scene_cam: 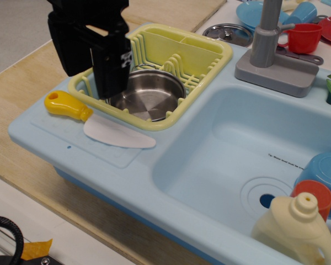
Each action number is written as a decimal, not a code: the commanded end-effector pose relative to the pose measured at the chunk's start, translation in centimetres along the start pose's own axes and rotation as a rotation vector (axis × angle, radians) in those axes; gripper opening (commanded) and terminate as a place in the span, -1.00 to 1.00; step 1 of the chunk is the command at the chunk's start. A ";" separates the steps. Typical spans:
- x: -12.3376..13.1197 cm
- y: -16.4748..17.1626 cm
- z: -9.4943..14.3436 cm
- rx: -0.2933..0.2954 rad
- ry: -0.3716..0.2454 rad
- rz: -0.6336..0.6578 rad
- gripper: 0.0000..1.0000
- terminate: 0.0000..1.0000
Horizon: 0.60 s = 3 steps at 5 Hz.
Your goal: Put knife in pot or pan
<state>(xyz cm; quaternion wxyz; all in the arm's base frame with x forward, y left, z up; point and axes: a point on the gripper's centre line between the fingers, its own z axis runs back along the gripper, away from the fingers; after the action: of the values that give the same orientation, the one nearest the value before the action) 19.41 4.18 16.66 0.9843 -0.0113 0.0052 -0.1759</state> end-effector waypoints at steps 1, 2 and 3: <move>-1.1 2.6 -0.2 -0.029 0.016 -0.329 1.00 -1.00; -1.3 3.6 -0.7 -0.033 0.015 -0.578 1.00 -1.00; -1.1 4.2 -1.2 0.039 -0.019 -0.679 1.00 -1.00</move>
<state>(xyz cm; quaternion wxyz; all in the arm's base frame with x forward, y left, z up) 20.08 8.06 14.45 0.8631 -0.0057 -0.0142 -0.5048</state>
